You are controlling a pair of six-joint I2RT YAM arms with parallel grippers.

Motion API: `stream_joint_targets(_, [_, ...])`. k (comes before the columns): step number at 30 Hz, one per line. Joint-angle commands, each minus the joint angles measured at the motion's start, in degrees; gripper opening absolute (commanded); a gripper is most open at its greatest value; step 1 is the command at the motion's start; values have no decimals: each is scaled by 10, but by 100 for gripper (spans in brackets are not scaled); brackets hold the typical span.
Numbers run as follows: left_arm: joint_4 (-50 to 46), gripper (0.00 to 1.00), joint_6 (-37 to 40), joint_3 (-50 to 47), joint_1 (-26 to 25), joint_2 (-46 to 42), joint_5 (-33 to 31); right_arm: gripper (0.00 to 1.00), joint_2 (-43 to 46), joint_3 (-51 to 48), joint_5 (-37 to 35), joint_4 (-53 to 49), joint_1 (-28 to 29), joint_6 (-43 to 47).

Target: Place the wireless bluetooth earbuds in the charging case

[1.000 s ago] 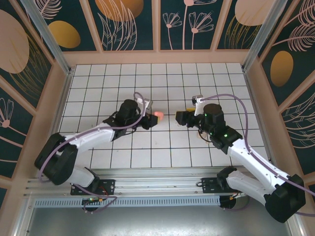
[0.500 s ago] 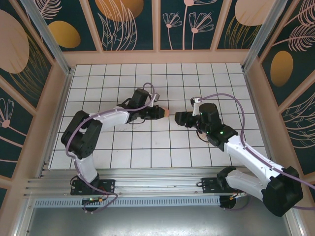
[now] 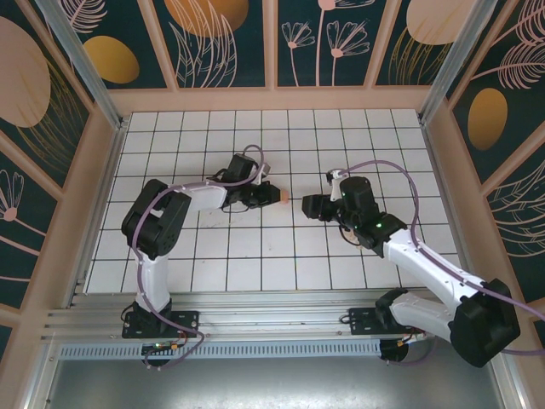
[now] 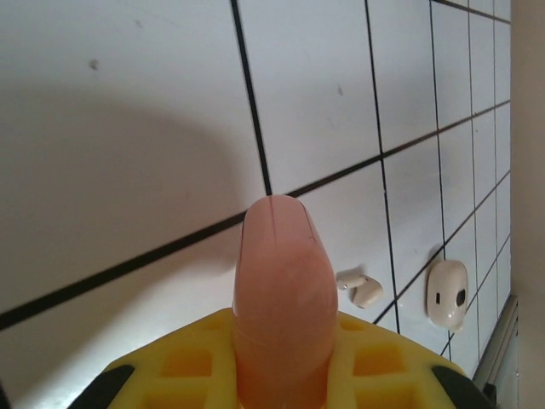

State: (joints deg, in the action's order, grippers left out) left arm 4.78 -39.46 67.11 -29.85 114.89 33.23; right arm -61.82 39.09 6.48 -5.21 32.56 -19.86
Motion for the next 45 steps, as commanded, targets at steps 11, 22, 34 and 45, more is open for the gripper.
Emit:
stream_joint_targets(11, [63,9,-47,55,10,54,24,67,-34,39,27,-1,-5,1])
stream_joint_targets(22, [81,14,-69,52,11,72,29,67,-22,42,20,-18,-6,5])
stream_joint_targets(34, [79,19,-75,39,12,72,27,67,-20,43,22,-19,-6,4])
stream_joint_targets(45, [61,25,-67,40,15,71,17,67,-17,43,21,-20,-6,3])
